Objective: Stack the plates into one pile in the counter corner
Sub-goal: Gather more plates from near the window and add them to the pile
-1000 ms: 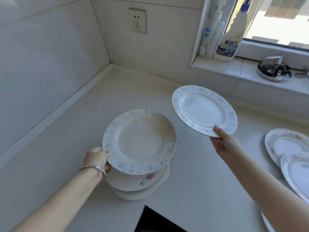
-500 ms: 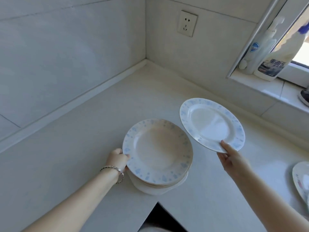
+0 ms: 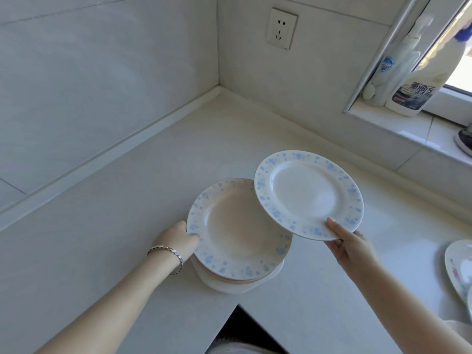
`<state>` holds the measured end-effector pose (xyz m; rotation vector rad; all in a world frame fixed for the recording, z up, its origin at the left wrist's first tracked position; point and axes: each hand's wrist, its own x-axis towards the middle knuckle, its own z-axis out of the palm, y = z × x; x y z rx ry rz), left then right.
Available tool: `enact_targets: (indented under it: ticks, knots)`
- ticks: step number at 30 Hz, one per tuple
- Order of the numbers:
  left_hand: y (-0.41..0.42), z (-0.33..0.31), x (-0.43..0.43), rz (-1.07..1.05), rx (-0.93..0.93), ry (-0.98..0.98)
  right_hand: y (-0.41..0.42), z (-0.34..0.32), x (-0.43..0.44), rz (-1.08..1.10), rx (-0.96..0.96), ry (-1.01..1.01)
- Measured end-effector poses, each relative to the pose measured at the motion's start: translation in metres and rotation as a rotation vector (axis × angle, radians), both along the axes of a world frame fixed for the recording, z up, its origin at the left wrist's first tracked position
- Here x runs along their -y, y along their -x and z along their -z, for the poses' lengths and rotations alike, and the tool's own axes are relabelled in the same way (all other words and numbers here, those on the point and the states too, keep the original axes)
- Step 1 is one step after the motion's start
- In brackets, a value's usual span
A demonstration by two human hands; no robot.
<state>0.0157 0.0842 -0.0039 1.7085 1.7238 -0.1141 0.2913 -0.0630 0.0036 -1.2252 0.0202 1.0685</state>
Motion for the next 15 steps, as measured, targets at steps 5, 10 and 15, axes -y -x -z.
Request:
enact_targets:
  ticks: [5, 10, 15]
  knots:
    - [-0.009, 0.002, -0.015, -0.168, 0.286, -0.093, 0.004, -0.001, 0.006, -0.117, 0.051, -0.007]
    - [-0.024, 0.018, -0.022, -0.441, 0.717, 0.087, 0.022, 0.004, 0.006, -0.223, 0.101, 0.074]
    - [-0.028, 0.017, -0.012, -0.527, 0.785, 0.03, 0.039, 0.019, 0.005, -0.328, 0.116, 0.126]
